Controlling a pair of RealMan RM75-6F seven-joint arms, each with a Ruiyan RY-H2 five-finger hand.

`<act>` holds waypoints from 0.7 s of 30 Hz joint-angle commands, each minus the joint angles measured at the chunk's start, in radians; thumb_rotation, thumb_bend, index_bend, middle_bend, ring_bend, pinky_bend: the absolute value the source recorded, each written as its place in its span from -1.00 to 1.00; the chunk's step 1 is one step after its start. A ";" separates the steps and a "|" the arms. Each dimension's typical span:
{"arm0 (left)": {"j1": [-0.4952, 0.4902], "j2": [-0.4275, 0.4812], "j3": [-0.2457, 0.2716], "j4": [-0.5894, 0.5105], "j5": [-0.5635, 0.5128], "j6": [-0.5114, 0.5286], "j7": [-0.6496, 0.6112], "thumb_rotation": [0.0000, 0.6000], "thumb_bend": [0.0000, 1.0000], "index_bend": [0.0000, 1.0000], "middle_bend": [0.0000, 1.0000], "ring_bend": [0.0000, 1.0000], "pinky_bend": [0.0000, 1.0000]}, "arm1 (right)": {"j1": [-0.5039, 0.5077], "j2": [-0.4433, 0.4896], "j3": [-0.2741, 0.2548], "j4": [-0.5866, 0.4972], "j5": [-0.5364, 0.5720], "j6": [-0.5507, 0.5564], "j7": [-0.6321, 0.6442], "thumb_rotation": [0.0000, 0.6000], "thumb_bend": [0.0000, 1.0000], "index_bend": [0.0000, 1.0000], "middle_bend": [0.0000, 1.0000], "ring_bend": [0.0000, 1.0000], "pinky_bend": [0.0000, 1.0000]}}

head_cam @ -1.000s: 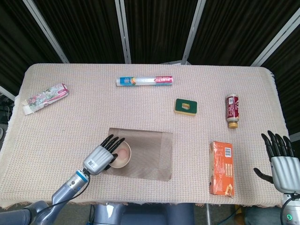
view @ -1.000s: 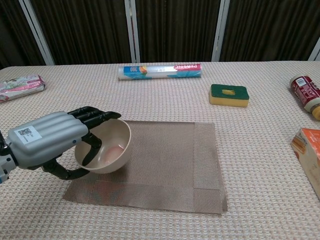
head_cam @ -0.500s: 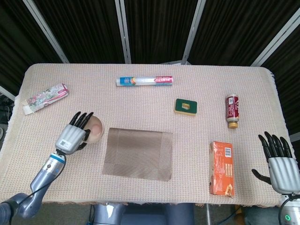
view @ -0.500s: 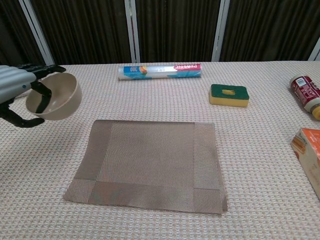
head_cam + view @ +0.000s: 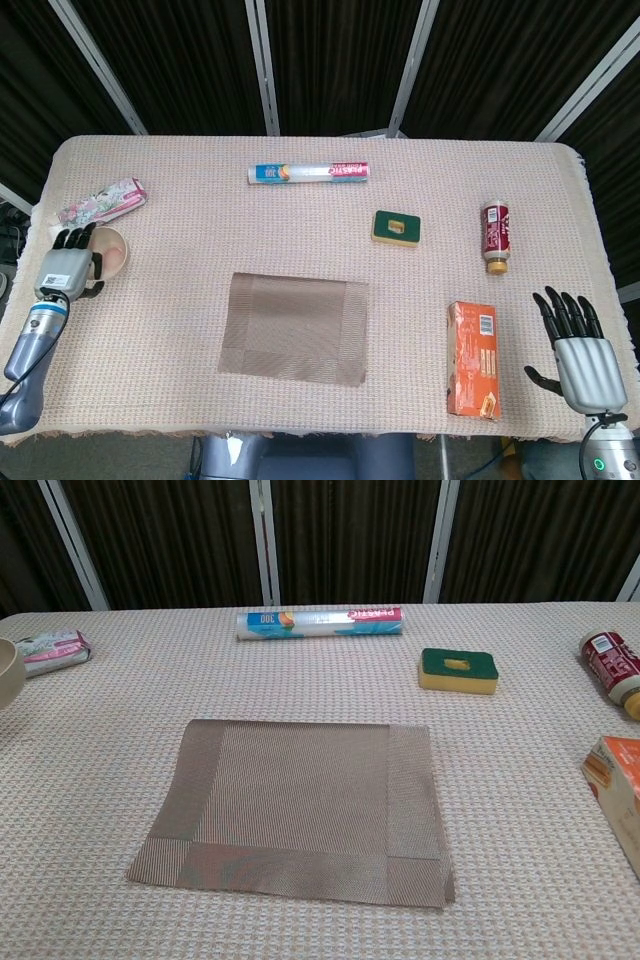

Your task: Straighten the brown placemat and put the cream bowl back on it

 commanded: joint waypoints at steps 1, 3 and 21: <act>-0.003 -0.015 0.000 0.039 -0.031 -0.031 -0.014 1.00 -0.24 0.30 -1.00 -1.00 -1.00 | 0.001 -0.001 0.001 0.000 0.003 -0.001 -0.001 1.00 -1.00 -1.00 -1.00 -1.00 -1.00; -0.004 -0.024 0.004 0.055 -0.029 -0.038 -0.030 1.00 -0.24 0.29 -1.00 -1.00 -1.00 | 0.002 0.000 0.001 0.001 0.009 -0.006 0.001 1.00 -1.00 -1.00 -1.00 -1.00 -1.00; 0.047 0.044 0.032 -0.064 0.204 0.139 -0.300 1.00 -0.96 -0.58 -1.00 -1.00 -1.00 | 0.000 0.014 0.001 -0.007 0.016 -0.004 0.013 1.00 -1.00 -1.00 -1.00 -1.00 -1.00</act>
